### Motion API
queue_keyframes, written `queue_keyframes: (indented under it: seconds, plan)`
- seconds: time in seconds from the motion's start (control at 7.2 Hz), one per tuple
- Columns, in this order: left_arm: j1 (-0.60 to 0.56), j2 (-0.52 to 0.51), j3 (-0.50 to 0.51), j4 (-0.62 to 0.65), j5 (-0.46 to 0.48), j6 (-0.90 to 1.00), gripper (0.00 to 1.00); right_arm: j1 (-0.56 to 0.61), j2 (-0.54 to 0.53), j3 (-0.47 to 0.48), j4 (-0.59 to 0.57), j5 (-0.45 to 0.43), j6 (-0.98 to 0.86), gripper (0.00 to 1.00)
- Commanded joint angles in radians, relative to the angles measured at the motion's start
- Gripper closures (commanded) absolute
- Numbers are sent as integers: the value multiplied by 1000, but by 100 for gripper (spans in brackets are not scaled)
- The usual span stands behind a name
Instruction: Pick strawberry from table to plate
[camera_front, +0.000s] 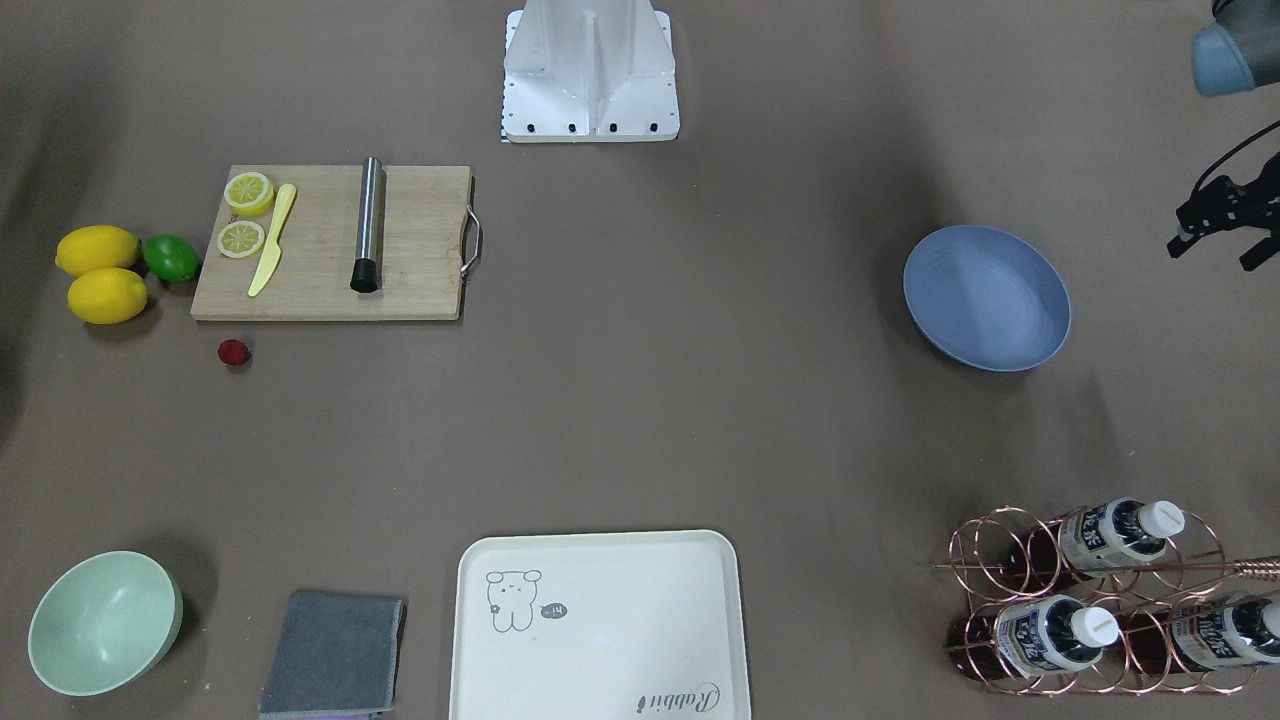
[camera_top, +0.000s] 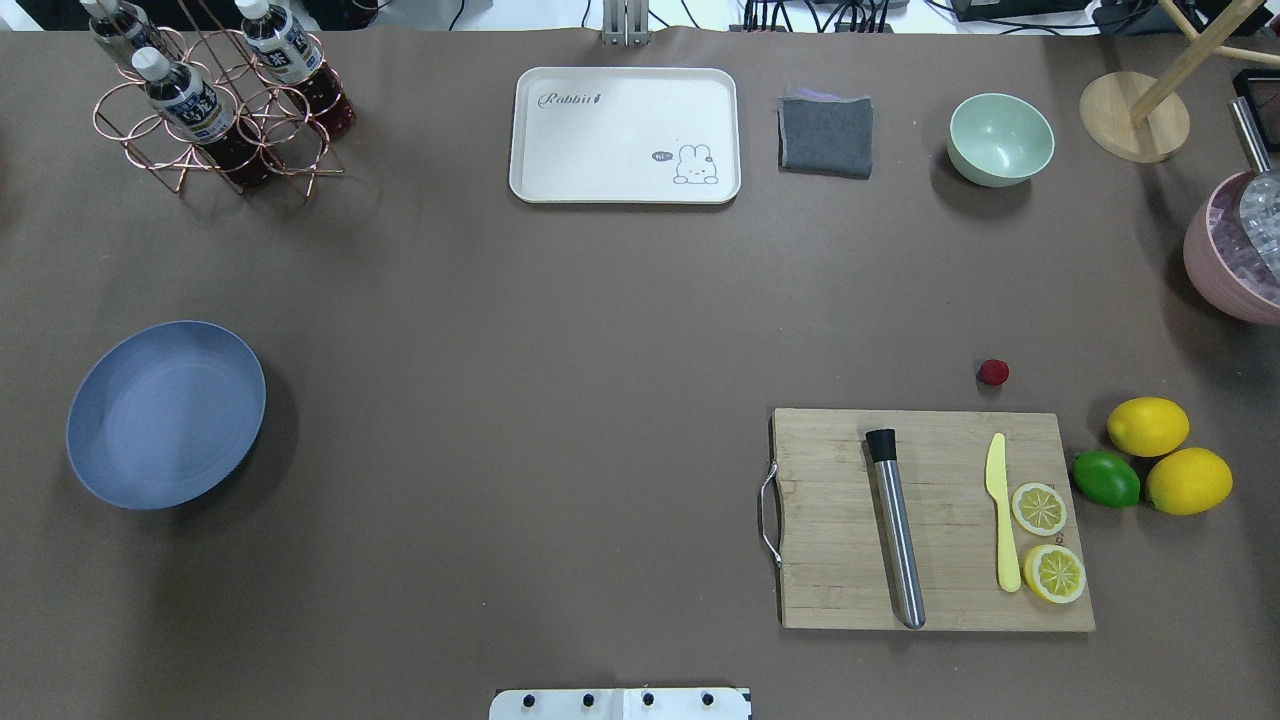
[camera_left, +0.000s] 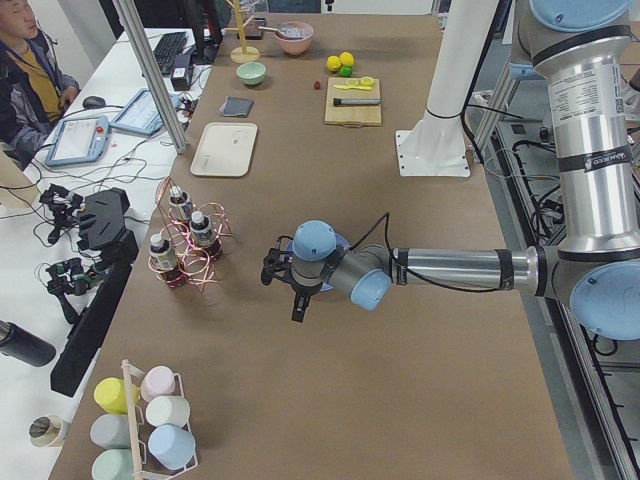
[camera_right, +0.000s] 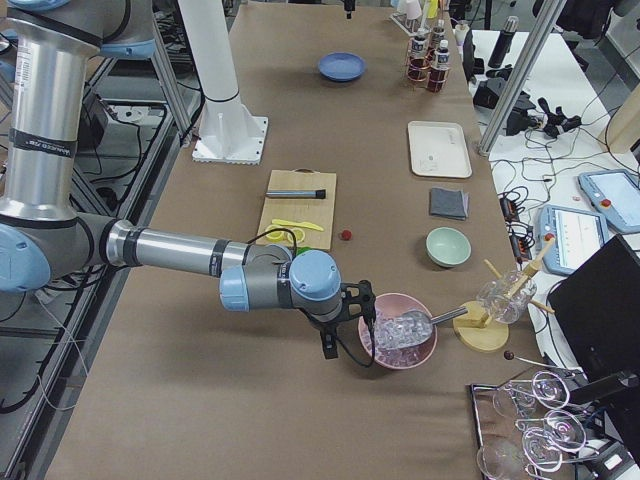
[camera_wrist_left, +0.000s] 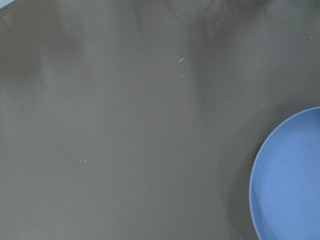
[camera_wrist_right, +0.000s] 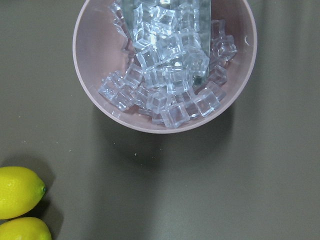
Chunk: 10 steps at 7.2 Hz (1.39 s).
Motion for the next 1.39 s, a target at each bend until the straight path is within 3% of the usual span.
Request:
queue_keyframes:
  seconds: [0.0,0.42,0.83,0.97,1.25]
  plan:
    - [102,-37,75,-98,3,-89,3,-1,0,0,1,2,-3,0]
    - [215,-125,156,-173,56,-257,9,-1,0,0,5,2,-3,0]
    - [262,-133,169,-182,81,-294,20,-1,0,1,5,6,2,0]
    - [266,-133,181,-201,81,-295,35,-1,0,1,5,8,2,0]
    - [277,-134,225,-264,80,-324,56,-1,0,4,5,8,2,0]
